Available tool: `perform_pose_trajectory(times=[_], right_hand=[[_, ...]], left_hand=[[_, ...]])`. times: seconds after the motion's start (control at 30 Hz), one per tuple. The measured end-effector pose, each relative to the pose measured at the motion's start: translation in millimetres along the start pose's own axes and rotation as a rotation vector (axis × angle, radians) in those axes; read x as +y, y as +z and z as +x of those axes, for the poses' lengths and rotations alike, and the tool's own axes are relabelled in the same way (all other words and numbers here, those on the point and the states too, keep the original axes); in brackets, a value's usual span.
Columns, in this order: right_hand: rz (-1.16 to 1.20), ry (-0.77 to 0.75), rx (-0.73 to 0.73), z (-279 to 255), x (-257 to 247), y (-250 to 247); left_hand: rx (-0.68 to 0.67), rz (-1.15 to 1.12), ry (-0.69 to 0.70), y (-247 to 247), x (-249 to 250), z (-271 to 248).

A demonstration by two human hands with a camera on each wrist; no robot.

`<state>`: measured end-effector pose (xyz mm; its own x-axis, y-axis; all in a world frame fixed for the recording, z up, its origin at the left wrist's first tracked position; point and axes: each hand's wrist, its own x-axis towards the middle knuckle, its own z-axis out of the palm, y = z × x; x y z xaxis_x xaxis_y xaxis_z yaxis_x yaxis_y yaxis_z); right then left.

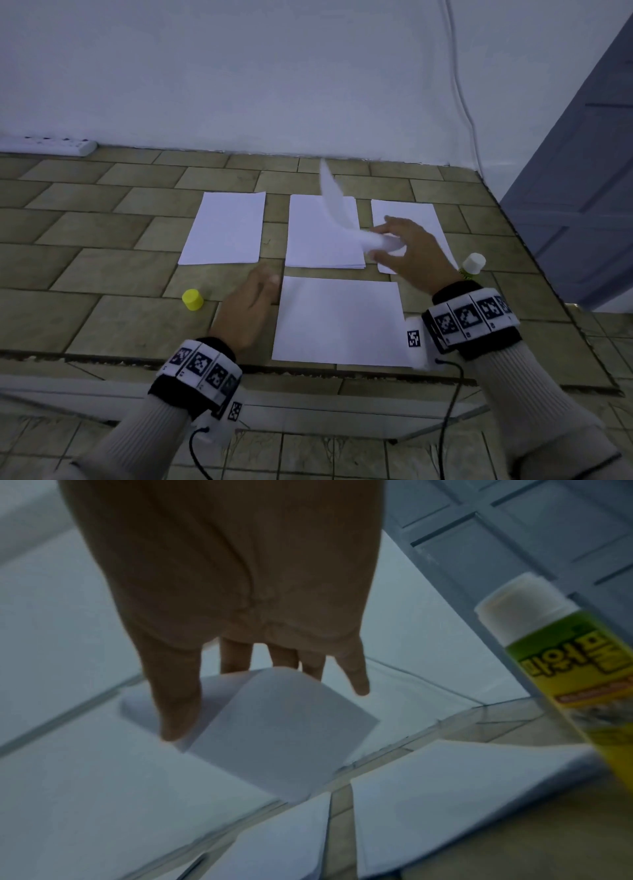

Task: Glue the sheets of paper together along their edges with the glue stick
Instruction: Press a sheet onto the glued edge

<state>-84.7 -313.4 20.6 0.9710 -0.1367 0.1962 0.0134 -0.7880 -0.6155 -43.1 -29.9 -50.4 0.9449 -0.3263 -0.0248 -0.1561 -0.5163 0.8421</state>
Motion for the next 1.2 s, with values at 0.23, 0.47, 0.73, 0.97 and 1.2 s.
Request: perform_pose_trajectory(times=[0.23,0.47,0.73,0.97,1.2], right_hand=[[0.124,-0.17,-0.149,-52.4,1.4,18.2],[0.125,-0.099,-0.182,-69.0,20.9,25.3],[0.627,0.271,-0.195,-70.1,28.8,17.1],[0.385,0.318,-0.124,-70.9,31.4,24.9],[0.221,0.315,-0.166,-70.8,36.3,23.6]], left_hand=[[-0.125,-0.552,-0.273,-23.4,41.4,11.9],[-0.2,-0.47,-0.247,-20.0,34.4,5.5],[-0.278,-0.456,-0.113,-14.5,21.8,-7.0],[-0.296,-0.473,-0.108,-9.5,20.8,-17.2],[-0.191,-0.062,-0.025,1.4,6.8,-17.0]])
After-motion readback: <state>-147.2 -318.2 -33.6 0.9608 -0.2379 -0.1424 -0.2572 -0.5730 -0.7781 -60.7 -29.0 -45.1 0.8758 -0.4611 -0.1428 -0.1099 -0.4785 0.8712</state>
